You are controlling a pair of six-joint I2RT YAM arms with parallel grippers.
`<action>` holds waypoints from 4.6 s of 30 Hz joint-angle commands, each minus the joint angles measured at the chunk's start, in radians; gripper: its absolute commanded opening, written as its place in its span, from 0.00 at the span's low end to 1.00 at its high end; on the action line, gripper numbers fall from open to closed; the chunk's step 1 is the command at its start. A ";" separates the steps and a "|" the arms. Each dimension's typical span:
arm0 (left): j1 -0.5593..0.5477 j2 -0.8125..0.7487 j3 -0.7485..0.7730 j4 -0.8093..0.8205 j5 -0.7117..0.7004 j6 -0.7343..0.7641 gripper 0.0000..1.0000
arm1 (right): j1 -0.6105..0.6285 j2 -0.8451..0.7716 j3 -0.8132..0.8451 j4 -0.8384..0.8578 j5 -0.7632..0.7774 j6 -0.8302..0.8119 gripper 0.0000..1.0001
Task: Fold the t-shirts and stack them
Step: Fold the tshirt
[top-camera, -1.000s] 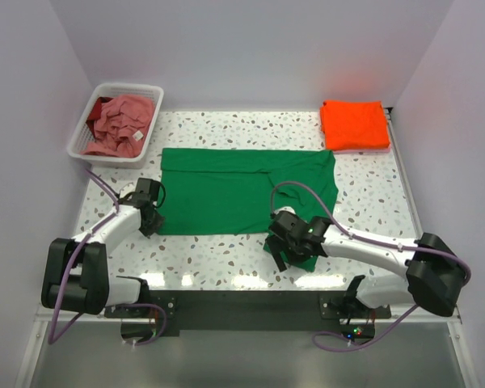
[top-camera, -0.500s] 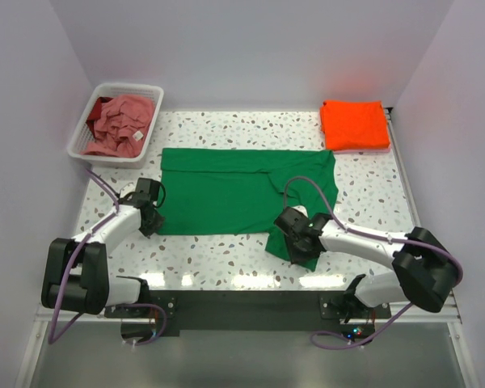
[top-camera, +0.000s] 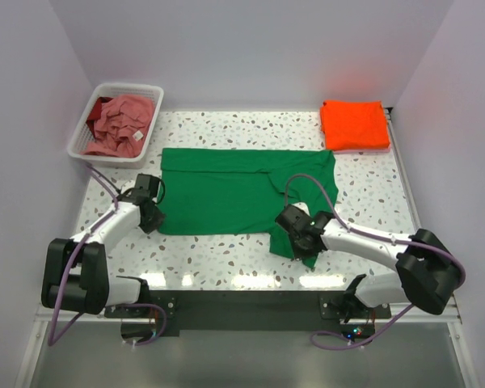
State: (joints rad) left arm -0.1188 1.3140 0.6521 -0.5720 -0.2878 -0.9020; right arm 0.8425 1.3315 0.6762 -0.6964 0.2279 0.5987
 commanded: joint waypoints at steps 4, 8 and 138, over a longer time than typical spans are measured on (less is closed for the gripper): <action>0.005 -0.009 0.083 -0.019 0.027 0.021 0.00 | -0.040 -0.037 0.150 -0.080 0.163 -0.065 0.00; 0.005 0.002 0.127 -0.023 0.030 0.022 0.00 | -0.077 -0.038 0.256 -0.106 0.246 -0.103 0.00; -0.124 0.235 0.458 -0.057 0.053 0.152 1.00 | -0.491 0.747 1.010 0.414 -0.250 0.064 0.99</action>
State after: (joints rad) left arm -0.2371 1.5738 1.0805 -0.6422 -0.2134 -0.7479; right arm 0.3489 2.1445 1.6775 -0.2325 -0.0940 0.6422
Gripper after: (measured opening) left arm 0.997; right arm 0.986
